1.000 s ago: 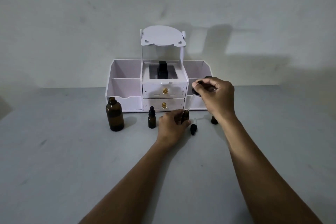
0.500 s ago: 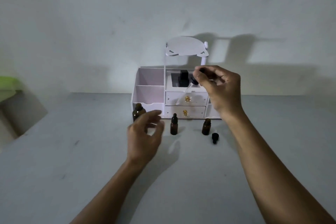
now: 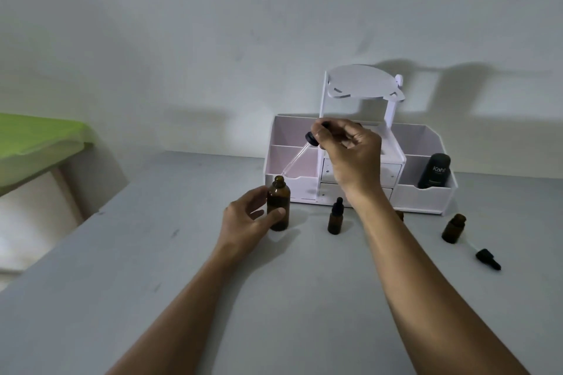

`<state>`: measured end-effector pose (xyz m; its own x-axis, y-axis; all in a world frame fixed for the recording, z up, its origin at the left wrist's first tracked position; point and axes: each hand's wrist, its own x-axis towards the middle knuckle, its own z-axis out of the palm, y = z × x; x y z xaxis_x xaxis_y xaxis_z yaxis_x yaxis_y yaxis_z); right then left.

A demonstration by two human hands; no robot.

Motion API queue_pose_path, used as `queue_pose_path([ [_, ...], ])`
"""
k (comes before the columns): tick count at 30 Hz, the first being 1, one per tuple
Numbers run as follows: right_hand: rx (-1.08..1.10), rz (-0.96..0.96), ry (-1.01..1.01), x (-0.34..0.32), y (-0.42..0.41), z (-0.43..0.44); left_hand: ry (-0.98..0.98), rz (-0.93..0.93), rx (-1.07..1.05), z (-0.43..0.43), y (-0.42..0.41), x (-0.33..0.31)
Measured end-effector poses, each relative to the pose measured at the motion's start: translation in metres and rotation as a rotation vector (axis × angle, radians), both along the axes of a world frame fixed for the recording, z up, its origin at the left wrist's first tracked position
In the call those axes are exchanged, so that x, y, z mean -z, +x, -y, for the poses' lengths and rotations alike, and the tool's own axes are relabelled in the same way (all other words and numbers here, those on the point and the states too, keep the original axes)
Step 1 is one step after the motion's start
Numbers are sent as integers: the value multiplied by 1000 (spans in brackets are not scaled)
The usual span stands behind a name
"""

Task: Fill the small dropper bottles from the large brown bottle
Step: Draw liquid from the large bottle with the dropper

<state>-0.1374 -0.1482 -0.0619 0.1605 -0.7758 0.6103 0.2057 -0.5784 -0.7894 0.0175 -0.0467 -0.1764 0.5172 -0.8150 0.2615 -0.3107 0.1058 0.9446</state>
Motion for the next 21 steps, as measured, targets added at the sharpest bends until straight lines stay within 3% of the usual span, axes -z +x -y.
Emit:
queue_pose_path([
  [10,-15,-115,-55,6,13,9,-21,30,45,9,6,5],
  [21,-69,-558,-81,37,36,5,-29,42,37,8,4,3],
])
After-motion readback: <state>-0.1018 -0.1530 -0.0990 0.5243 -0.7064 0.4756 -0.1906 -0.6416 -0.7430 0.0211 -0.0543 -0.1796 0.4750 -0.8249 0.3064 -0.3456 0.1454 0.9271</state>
